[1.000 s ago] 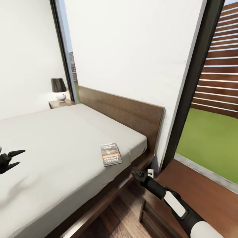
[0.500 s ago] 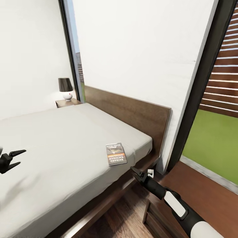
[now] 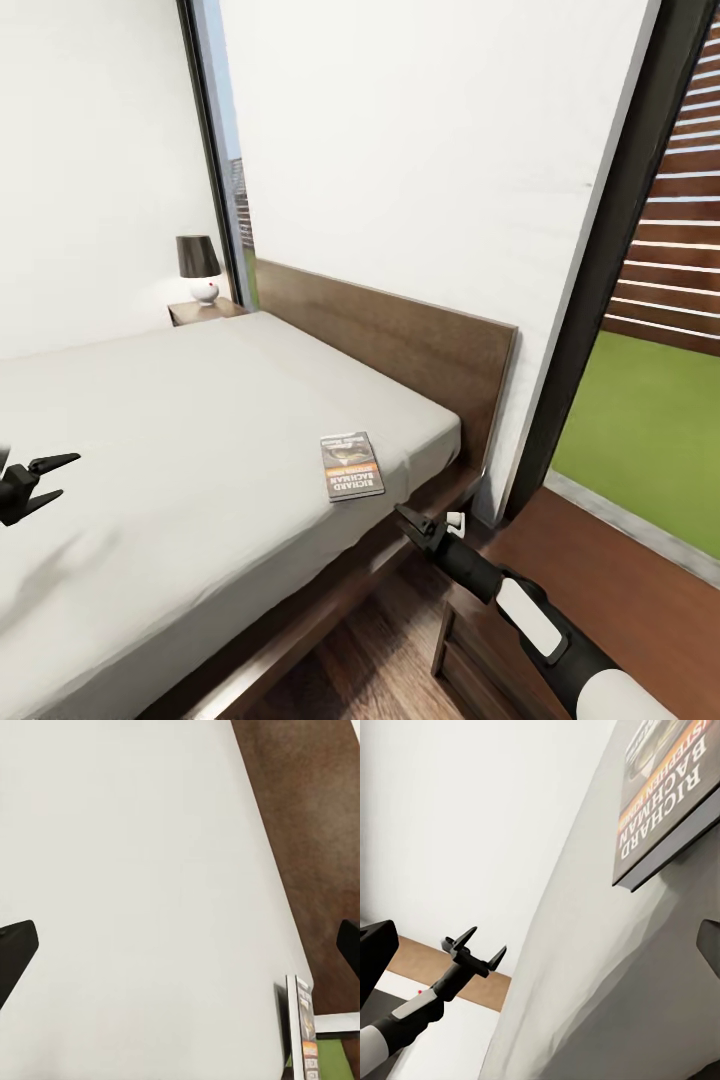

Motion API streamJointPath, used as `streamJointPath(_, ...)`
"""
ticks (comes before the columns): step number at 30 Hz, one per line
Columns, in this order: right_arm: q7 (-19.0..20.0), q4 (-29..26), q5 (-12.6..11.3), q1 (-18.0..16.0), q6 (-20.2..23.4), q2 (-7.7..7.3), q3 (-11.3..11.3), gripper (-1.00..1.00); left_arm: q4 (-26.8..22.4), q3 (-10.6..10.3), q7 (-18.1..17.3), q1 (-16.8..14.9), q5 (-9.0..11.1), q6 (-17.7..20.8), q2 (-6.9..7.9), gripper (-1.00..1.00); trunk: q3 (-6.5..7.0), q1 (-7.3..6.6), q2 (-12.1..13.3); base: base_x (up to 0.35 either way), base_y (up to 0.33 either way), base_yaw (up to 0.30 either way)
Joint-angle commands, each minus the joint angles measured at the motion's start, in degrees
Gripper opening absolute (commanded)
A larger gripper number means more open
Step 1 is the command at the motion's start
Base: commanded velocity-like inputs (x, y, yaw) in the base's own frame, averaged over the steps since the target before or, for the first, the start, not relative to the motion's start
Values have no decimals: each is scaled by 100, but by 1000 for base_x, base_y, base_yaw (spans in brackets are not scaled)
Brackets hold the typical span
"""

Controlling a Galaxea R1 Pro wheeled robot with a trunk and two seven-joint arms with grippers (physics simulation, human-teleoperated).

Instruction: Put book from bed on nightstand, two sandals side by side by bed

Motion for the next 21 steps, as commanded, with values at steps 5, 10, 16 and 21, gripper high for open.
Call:
streamJointPath(5,-3,1,-74,-2,45,-6,10,100,3,47,-8,-5,-32,37,0,100,-6,-1,-2,0,0,0)
streamJointPath(10,0,1,-94,7,19,-6,7,100,3,44,-8,-5,-32,37,0,100,-6,-1,-2,0,0,0)
streamJointPath(16,-20,6,-65,10,-322,-6,4,100,3,46,-7,-5,-32,37,-1,100,-6,-1,-2,0,0,0)
streamJointPath(21,-326,3,-72,12,-836,-6,17,100,3,45,-7,-5,-32,37,-1,100,-6,-1,-2,0,0,0)
